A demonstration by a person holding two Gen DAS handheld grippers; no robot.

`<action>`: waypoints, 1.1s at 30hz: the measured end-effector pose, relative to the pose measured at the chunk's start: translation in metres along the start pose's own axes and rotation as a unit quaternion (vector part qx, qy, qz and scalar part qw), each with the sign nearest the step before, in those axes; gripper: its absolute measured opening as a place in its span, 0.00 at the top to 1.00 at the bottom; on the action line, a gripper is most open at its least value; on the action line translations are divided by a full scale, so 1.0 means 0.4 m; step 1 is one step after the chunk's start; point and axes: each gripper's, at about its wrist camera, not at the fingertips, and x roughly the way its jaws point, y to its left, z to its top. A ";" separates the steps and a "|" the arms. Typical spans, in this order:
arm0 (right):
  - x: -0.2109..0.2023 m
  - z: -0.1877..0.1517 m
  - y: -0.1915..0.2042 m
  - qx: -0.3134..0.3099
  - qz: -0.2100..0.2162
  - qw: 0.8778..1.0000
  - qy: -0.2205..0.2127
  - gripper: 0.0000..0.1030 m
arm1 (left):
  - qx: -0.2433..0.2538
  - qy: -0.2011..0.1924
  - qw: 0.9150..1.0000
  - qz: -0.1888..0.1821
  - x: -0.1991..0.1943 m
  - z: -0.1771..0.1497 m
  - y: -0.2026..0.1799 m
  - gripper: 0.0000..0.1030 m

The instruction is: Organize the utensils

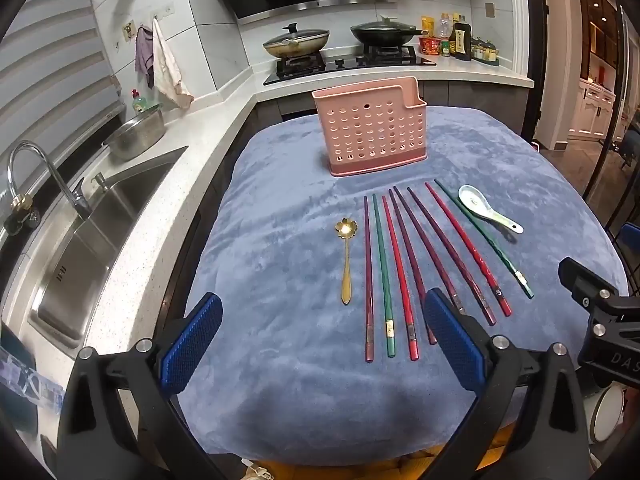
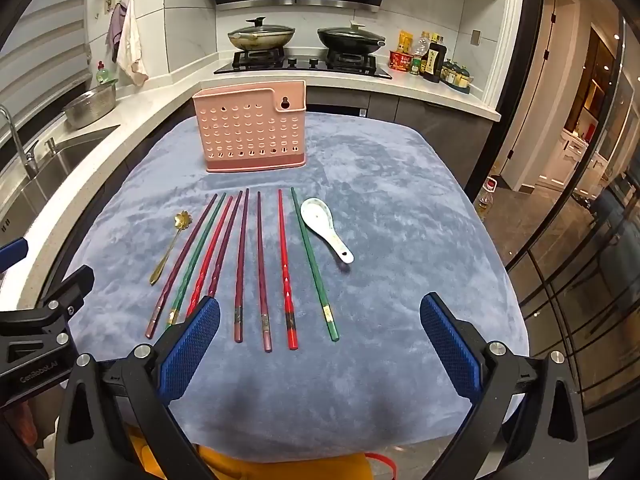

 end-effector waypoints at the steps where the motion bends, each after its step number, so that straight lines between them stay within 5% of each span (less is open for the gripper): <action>1: -0.001 -0.001 0.000 0.001 0.000 1.000 -0.003 0.07 | 0.000 -0.001 1.000 0.001 -0.001 0.000 0.001 0.07; 33: -0.011 0.013 -0.011 0.007 -0.002 1.000 -0.012 0.07 | 0.005 -0.001 1.000 -0.002 -0.005 0.001 -0.009 0.07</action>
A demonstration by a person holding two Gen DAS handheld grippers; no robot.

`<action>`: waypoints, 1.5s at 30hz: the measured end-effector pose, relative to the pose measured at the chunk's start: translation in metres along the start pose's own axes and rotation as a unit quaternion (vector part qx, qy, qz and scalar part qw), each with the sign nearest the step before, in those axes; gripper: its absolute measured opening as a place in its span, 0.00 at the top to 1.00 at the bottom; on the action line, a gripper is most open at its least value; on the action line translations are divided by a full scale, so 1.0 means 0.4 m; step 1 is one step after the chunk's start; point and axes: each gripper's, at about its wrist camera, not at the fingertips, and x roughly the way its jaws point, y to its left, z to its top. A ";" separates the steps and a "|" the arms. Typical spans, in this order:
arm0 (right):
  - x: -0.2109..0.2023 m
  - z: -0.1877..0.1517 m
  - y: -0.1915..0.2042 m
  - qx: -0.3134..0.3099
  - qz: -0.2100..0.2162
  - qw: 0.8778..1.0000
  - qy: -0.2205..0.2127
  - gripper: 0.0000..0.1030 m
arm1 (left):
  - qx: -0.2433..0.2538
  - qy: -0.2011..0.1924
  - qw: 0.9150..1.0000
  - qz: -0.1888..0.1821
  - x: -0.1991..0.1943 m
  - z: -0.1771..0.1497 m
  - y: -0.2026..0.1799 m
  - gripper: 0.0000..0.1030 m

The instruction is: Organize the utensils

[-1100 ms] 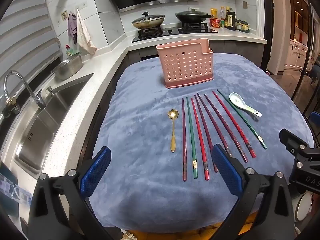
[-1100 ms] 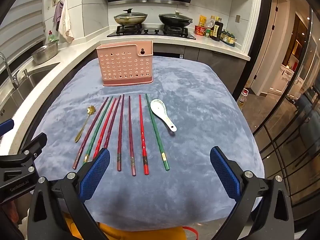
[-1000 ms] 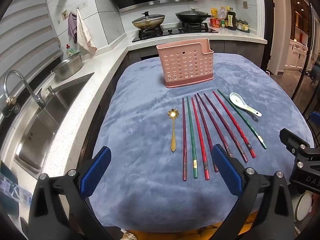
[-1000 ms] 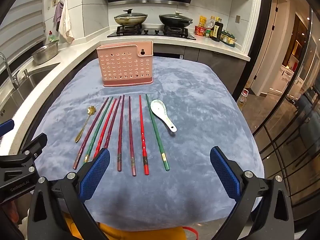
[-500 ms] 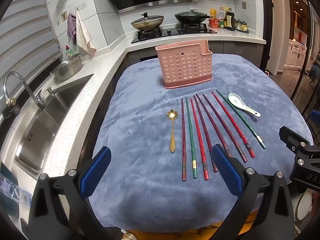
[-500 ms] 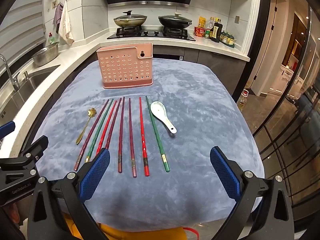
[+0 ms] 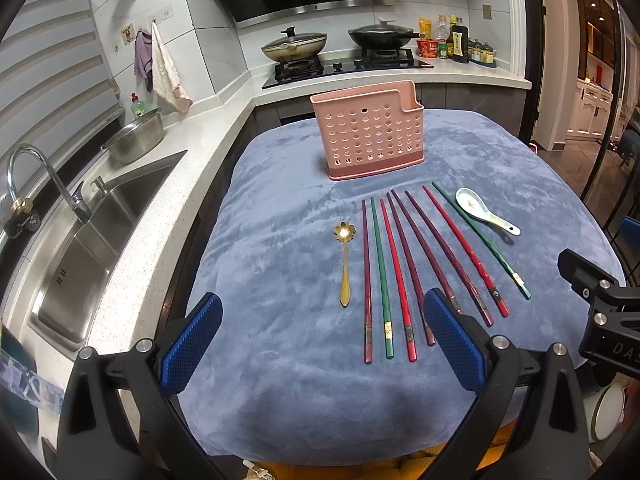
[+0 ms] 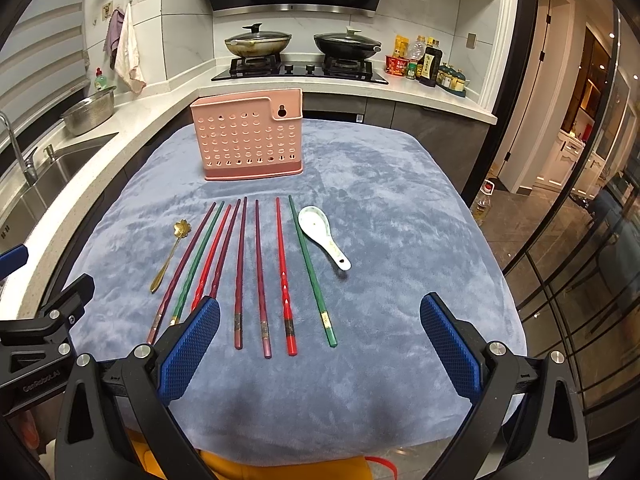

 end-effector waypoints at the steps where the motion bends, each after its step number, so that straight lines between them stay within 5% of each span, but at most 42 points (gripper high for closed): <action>1: 0.001 -0.002 0.003 0.000 0.000 1.000 -0.001 0.07 | 0.000 0.000 1.000 0.000 0.000 0.000 0.000 0.07; 45: 0.006 -0.006 0.016 -0.002 -0.007 1.000 -0.003 0.07 | 0.002 -0.002 1.000 -0.016 -0.001 0.006 0.000 0.07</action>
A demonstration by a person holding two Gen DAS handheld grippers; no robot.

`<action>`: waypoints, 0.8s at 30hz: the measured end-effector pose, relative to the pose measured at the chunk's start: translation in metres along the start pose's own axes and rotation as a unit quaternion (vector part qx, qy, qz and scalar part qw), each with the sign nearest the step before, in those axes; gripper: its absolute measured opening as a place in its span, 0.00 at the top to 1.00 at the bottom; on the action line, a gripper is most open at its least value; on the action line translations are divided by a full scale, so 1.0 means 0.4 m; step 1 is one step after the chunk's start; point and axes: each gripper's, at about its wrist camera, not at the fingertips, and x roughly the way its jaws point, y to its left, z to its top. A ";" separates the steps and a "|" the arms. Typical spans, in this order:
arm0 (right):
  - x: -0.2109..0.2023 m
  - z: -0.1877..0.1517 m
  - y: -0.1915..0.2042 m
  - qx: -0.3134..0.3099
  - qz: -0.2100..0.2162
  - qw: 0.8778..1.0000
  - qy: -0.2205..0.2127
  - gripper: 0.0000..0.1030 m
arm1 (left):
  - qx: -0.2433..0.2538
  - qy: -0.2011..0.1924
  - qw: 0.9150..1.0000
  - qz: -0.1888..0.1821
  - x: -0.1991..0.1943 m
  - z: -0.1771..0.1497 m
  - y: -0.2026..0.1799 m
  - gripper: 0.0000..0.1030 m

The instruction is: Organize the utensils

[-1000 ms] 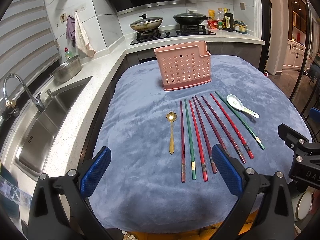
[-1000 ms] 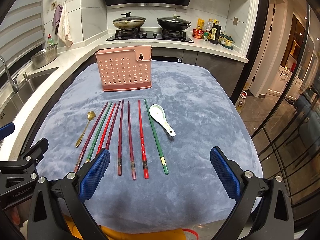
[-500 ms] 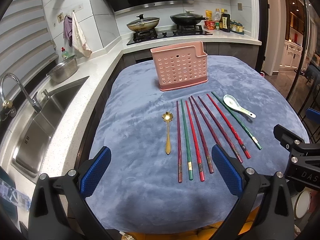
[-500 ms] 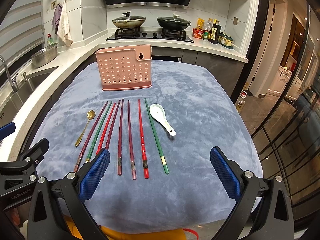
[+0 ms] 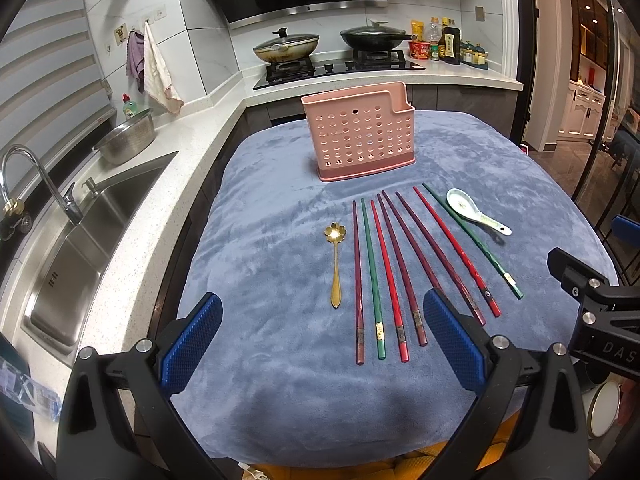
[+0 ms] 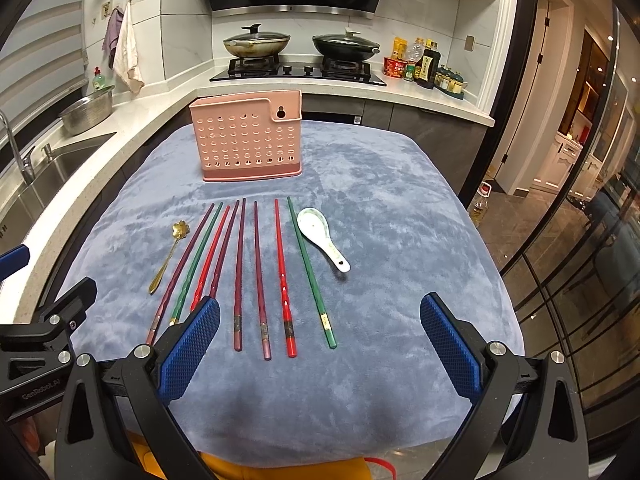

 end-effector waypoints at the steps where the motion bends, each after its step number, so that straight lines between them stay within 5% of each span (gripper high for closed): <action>1: 0.000 0.000 0.000 0.000 0.000 1.000 0.000 0.07 | 0.000 0.000 1.000 0.000 0.000 0.000 0.000 0.07; 24: 0.000 -0.004 0.001 -0.001 -0.003 1.000 -0.004 0.07 | 0.000 0.000 1.000 0.000 -0.001 0.001 0.001 0.07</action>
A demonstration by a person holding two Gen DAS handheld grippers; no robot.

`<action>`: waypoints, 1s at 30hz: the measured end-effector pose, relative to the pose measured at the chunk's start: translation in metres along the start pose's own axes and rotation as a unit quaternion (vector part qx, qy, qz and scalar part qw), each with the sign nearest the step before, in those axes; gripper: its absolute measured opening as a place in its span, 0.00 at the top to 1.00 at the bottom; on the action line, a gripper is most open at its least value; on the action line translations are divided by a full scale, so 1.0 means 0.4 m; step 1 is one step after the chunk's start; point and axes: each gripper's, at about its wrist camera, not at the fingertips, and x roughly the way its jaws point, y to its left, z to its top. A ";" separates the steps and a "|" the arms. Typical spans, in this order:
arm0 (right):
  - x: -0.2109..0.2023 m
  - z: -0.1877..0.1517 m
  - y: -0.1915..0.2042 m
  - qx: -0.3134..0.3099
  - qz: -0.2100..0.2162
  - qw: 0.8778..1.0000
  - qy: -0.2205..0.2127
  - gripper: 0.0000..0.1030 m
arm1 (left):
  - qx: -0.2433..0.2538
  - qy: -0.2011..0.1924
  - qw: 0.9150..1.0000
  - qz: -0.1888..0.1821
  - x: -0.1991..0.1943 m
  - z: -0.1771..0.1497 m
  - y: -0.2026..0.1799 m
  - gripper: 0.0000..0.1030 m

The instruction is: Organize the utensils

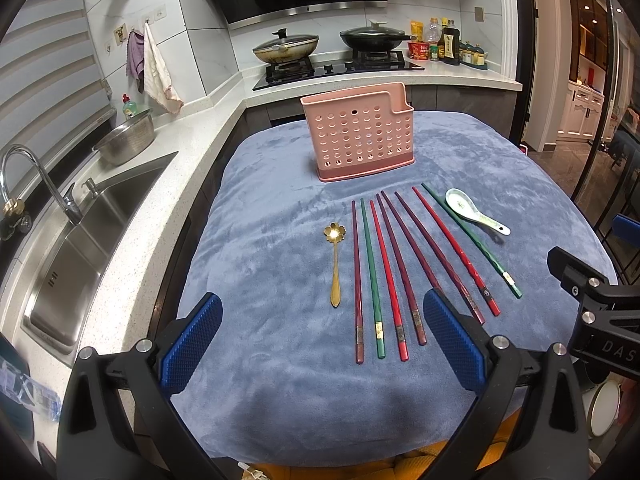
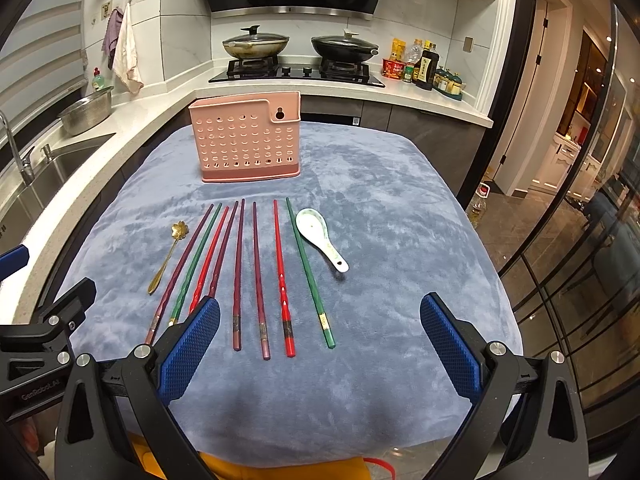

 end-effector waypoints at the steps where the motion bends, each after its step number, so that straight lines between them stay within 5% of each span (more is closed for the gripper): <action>1: 0.000 0.000 0.001 -0.001 0.000 1.000 0.000 0.07 | 0.000 0.000 1.000 0.000 0.000 0.000 0.000 0.07; 30: -0.001 0.000 0.005 0.000 0.004 1.000 0.003 0.07 | 0.000 0.006 1.000 -0.009 0.013 -0.009 -0.016 0.07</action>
